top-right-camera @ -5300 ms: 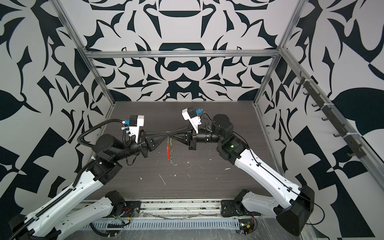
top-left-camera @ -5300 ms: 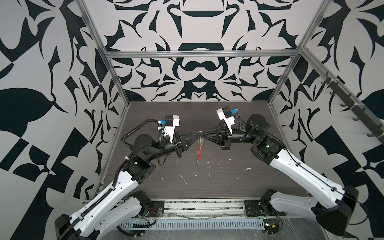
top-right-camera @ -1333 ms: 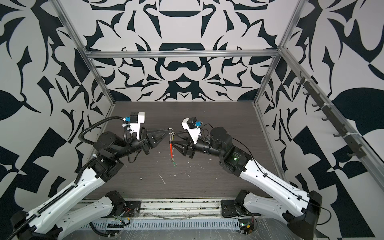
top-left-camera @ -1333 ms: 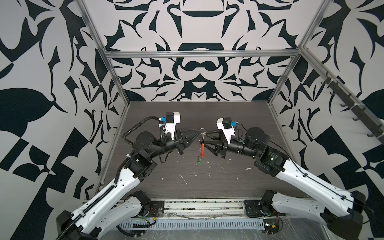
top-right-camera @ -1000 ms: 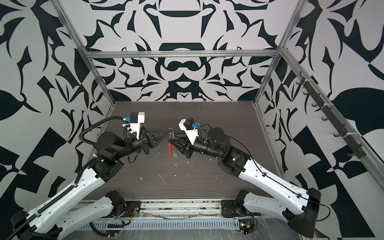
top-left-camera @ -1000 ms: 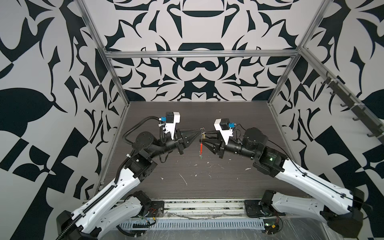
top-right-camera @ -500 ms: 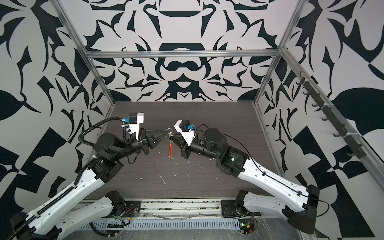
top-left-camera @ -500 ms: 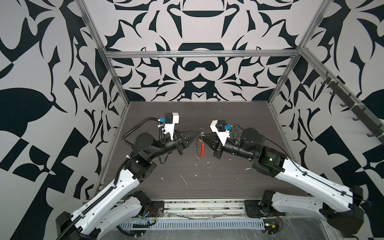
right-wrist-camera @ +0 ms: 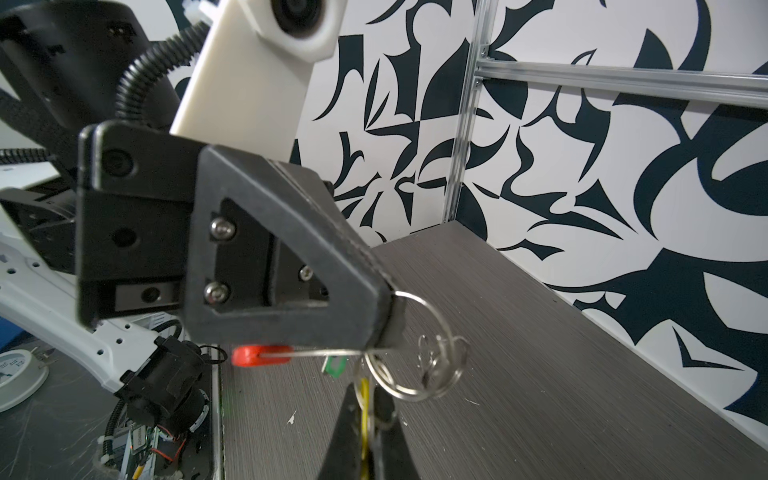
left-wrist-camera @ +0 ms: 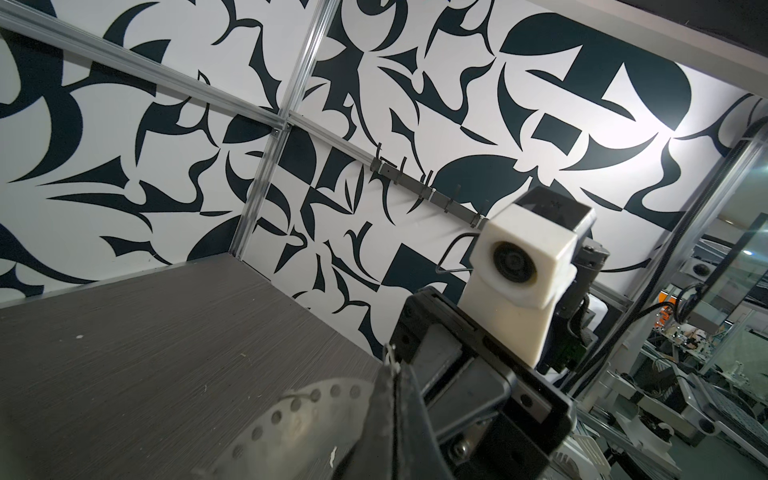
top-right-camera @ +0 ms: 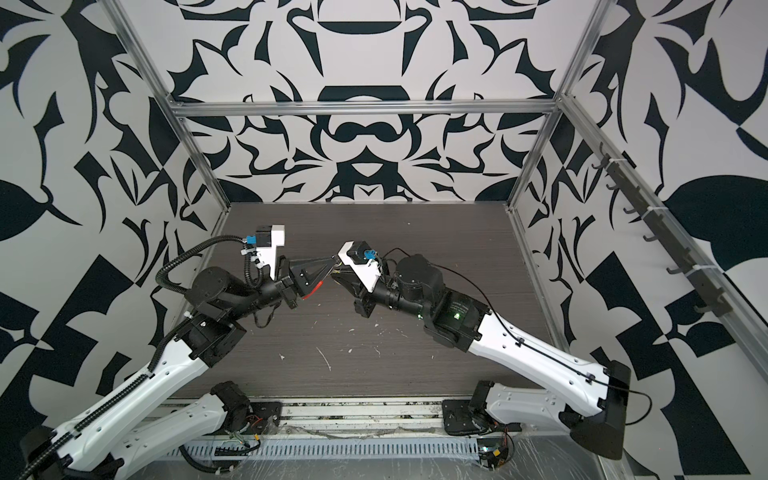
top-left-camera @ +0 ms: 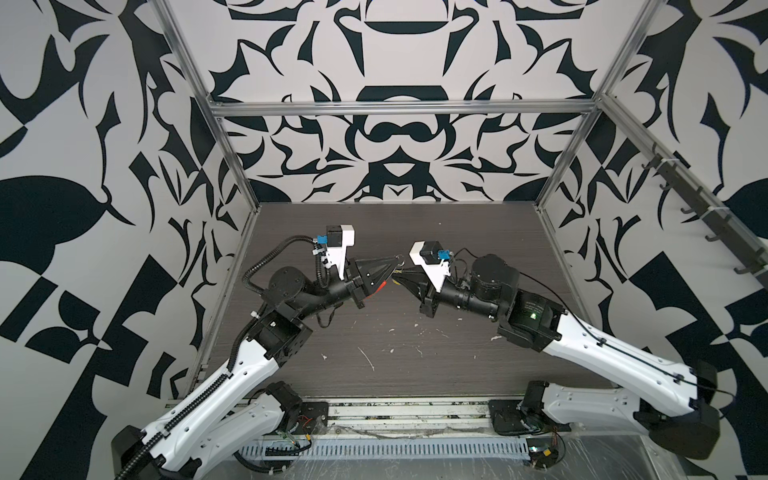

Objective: Remove the keys from the keyring

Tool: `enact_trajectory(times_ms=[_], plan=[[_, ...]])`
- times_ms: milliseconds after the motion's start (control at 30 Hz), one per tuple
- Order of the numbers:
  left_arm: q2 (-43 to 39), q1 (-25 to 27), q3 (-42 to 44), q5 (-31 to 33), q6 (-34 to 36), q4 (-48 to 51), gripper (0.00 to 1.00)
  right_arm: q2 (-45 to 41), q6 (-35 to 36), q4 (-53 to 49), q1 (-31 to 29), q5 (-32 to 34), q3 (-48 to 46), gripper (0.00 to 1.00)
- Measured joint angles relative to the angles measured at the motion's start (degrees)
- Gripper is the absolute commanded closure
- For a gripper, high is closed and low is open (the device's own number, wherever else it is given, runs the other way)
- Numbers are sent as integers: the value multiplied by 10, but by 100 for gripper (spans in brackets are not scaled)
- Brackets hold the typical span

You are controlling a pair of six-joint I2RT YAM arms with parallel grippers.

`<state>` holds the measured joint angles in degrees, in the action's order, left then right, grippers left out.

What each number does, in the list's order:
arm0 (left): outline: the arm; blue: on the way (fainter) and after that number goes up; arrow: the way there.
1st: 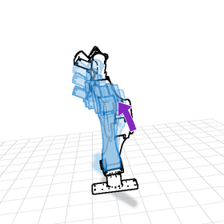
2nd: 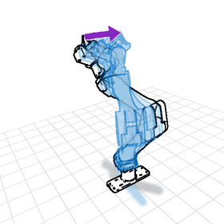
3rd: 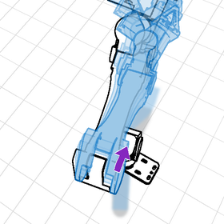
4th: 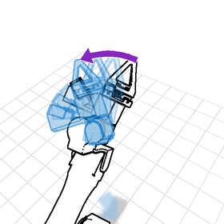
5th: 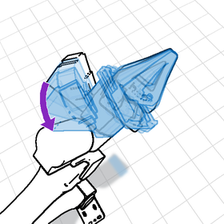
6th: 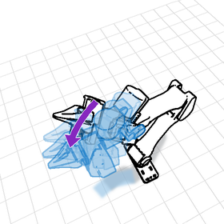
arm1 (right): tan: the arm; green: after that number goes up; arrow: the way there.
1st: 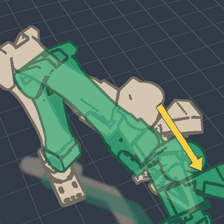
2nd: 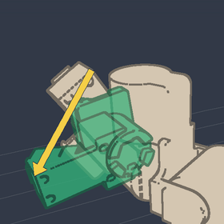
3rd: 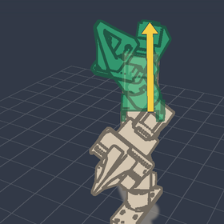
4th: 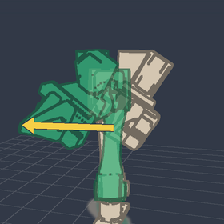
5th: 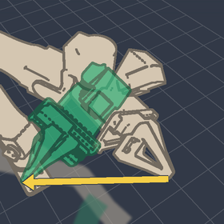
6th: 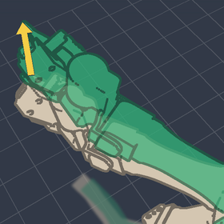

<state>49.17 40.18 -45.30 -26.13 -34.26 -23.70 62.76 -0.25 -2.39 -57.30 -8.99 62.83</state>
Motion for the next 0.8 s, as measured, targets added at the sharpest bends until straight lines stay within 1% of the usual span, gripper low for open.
enact_trajectory(times_ms=[33, 100, 133, 233, 300, 467, 633, 733, 800], plan=[[0, 0, 0, -3, 2, 2, 100, -4, 0, -8, -1, -3, 0, 67], [0, 1, 0, -8, 7, 4, 100, -12, 3, -26, -7, -9, 0, 58], [-1, 1, 0, -10, 9, 6, 100, -19, 5, -35, -10, -11, 0, 56], [-4, 1, 0, -12, 17, 14, 100, -44, 16, -54, -10, -16, -4, 54], [-7, 1, 0, -13, 22, 21, 100, -66, 16, -63, 1, -25, -8, 53], [-10, 1, 0, -22, 31, 27, 100, -92, -14, -56, 74, -98, -8, 53], [-10, 1, 0, -33, 32, 27, 100, -55, -100, 7, 154, -223, -6, 53], [-10, 1, 0, -36, 32, 27, 100, -21, -154, 48, 177, -279, -6, 54], [-10, 1, 0, -37, 32, 27, 100, -7, -179, 66, 182, -305, -6, 56]])
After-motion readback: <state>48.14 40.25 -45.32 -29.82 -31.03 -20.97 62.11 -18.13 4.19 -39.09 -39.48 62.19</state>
